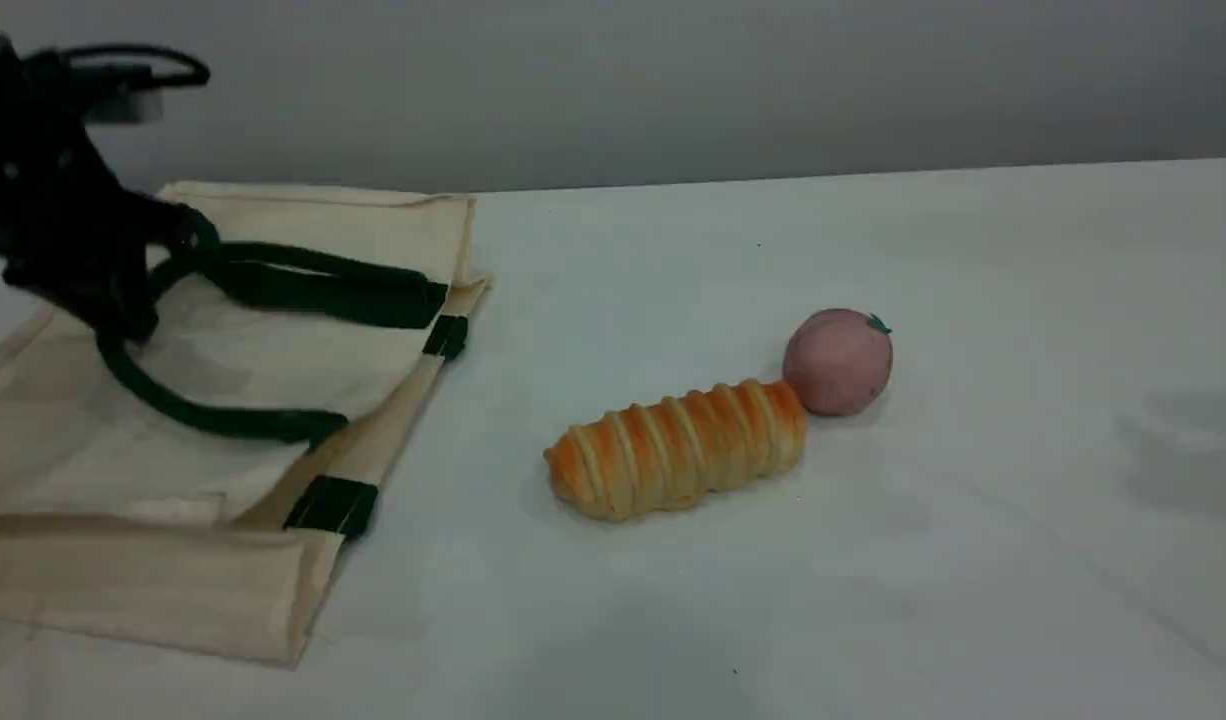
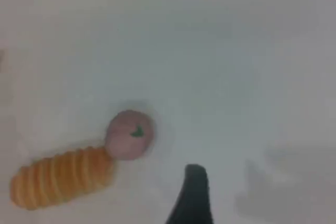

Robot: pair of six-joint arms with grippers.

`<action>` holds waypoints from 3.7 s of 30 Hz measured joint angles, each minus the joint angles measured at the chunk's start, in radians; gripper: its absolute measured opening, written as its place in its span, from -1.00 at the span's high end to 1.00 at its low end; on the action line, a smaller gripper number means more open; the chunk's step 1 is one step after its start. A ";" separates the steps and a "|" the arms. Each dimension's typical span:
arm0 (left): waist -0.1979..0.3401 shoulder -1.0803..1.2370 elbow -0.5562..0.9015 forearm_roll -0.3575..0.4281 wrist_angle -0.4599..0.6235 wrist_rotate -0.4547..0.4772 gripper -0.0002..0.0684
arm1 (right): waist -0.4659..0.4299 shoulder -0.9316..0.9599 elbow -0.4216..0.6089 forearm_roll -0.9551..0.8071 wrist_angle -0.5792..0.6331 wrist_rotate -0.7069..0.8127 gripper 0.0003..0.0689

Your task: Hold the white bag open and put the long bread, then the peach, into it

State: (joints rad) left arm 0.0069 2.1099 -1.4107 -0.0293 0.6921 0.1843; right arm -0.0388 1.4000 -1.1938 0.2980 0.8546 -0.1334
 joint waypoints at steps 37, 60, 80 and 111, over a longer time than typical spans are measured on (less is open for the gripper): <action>-0.014 -0.092 -0.600 -0.501 0.532 0.530 0.71 | 0.183 0.296 0.003 0.099 0.018 -0.095 -0.70; -0.101 -0.178 -0.598 -0.501 0.530 0.515 0.71 | 0.295 0.546 0.001 0.253 -0.058 -0.097 -0.70; -0.101 -0.177 -0.598 -0.549 0.529 0.536 0.71 | 0.380 0.618 -0.001 0.492 -0.181 0.051 -0.70; -0.101 -0.177 -0.598 -0.580 0.529 0.596 0.71 | 0.462 0.882 -0.214 0.562 -0.157 0.107 -0.70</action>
State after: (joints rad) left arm -0.0944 1.9326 -2.0083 -0.6091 1.2212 0.7799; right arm 0.4233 2.2823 -1.4077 0.8603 0.6971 -0.0260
